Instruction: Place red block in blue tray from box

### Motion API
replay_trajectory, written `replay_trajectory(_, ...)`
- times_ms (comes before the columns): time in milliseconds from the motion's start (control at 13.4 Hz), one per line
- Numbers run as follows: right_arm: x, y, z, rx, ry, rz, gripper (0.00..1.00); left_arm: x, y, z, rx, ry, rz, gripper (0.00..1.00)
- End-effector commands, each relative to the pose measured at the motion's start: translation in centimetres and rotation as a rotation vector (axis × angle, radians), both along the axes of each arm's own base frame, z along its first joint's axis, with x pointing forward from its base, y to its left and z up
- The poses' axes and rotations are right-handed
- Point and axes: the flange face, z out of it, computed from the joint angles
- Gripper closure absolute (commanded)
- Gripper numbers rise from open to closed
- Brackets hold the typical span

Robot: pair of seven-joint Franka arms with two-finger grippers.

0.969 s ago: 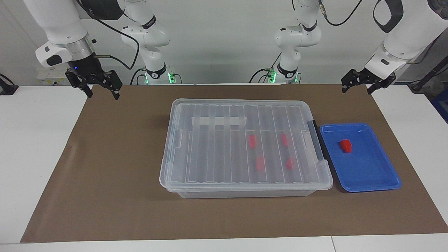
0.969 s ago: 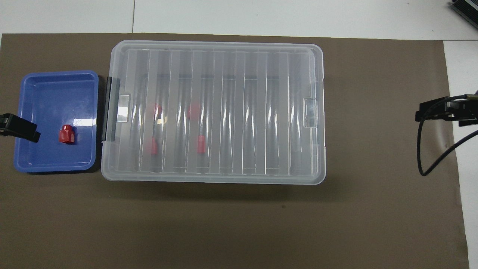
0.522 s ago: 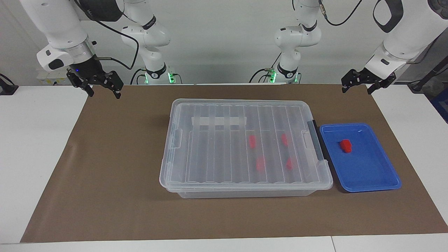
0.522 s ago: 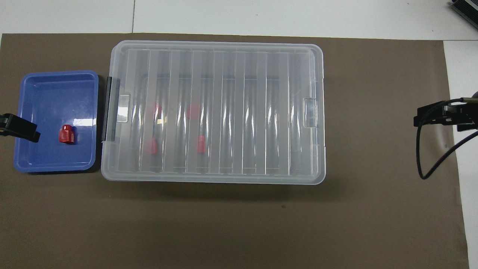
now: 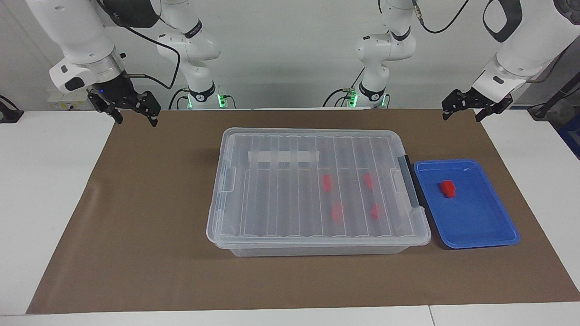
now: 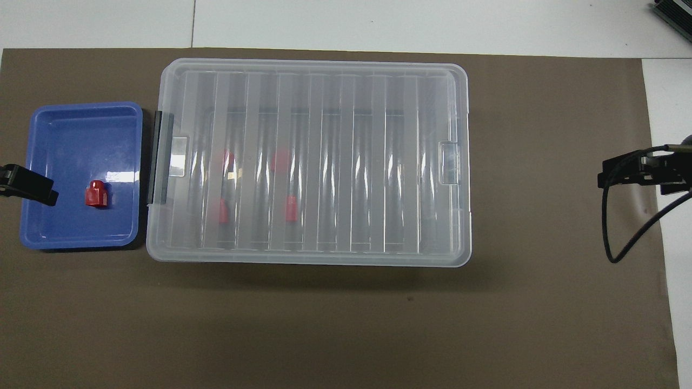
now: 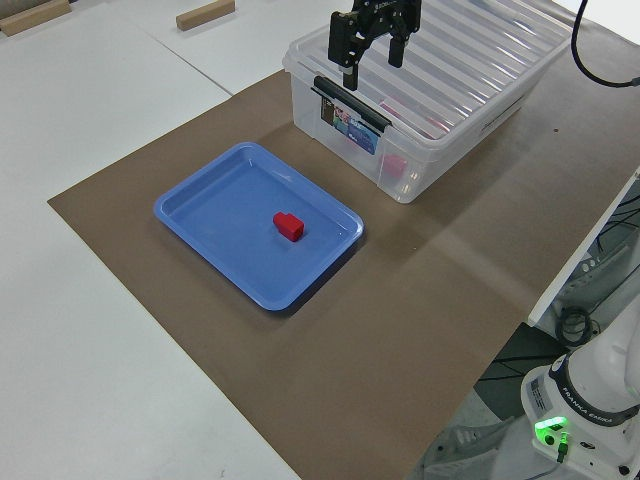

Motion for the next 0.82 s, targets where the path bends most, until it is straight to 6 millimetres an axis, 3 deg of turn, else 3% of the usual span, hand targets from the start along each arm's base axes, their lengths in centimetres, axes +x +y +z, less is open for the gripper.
replay_trajectory(0, -0.31, -0.17, 0.32, 0.009, 0.003, 0.002, 0.00, -0.74, 0.17, 0.21, 0.006, 0.006, 0.001, 0.00)
replay_trajectory(746, -0.33, -0.25, 0.01, 0.009, 0.006, -0.001, 0.00, -0.74, 0.17, 0.21, 0.006, 0.006, 0.001, 0.00)
